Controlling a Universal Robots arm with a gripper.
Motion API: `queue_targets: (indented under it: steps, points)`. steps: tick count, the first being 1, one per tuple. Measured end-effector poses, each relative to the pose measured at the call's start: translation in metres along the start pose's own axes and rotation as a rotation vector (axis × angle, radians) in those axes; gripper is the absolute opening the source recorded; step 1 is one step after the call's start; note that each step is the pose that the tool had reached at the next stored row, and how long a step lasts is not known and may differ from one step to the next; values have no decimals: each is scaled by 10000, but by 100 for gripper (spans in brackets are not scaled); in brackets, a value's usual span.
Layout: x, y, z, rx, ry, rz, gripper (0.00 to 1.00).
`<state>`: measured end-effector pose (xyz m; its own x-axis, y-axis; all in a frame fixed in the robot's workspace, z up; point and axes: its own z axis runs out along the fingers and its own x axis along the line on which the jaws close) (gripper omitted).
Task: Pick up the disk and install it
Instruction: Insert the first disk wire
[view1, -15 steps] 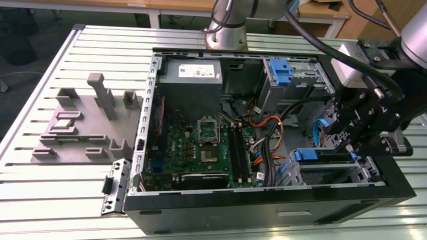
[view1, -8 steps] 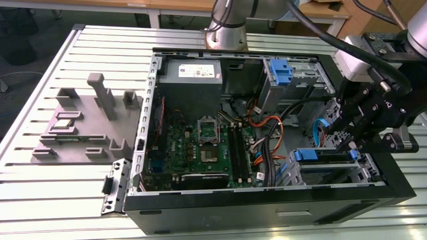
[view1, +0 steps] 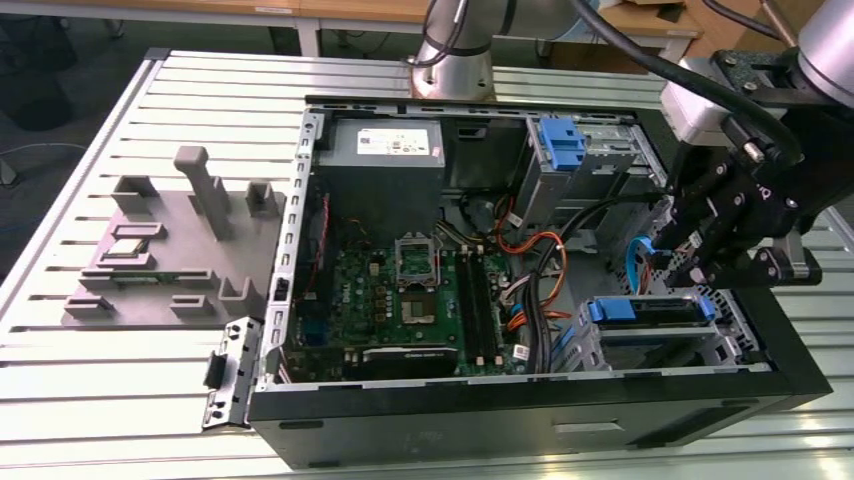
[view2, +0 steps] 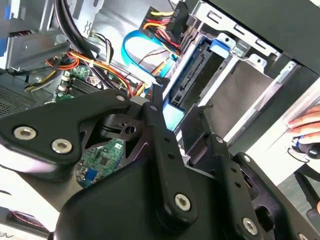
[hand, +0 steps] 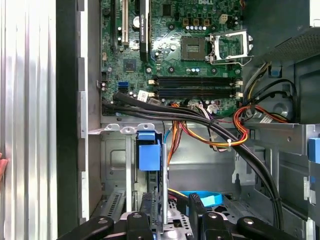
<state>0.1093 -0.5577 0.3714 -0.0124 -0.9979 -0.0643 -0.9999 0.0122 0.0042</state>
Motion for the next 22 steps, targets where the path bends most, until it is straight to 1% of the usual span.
queue_targets:
  steps: [7,9,14,17,20,22]
  points:
    - [-52,-2,67,1,0,1,42]
    - [-56,-8,78,1,-2,1,42]
    - [-61,-23,100,1,18,1,42]
    - [-66,-33,124,1,42,2,42]
    - [-68,-38,149,2,88,3,42]
    - [-67,-39,159,2,104,3,42]
